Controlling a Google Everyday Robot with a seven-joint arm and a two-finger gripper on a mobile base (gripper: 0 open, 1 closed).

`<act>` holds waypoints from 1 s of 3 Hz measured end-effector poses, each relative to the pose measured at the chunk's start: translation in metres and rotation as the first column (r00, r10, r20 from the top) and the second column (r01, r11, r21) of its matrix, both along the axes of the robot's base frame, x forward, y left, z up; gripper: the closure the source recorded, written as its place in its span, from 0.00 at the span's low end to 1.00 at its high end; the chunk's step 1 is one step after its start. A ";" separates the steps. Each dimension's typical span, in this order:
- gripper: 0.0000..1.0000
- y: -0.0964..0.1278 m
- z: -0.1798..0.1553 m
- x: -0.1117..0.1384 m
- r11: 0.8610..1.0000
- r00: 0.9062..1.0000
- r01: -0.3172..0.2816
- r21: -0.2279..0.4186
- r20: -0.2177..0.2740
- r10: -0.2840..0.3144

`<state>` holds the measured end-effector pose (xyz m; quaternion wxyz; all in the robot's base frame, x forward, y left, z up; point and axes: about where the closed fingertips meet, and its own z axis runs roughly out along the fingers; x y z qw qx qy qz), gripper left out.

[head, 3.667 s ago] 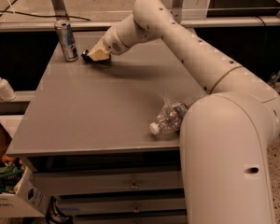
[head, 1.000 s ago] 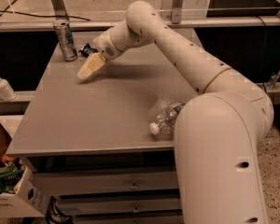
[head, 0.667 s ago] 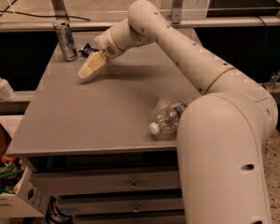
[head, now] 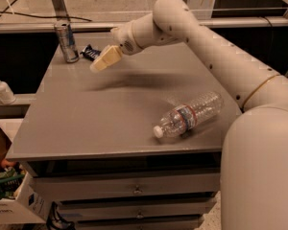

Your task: Move rxbar blueberry near redbull can

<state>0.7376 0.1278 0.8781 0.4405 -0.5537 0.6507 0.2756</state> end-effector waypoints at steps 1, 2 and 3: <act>0.00 -0.034 0.021 -0.010 0.998 0.998 0.057 0.042 0.025 -0.058; 0.00 -0.074 0.033 -0.019 0.988 0.991 0.128 0.088 0.037 -0.132; 0.00 -0.074 0.033 -0.019 0.988 0.991 0.128 0.088 0.037 -0.131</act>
Offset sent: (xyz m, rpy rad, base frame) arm -0.0305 -0.1173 0.0520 0.1384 -0.0699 -0.2097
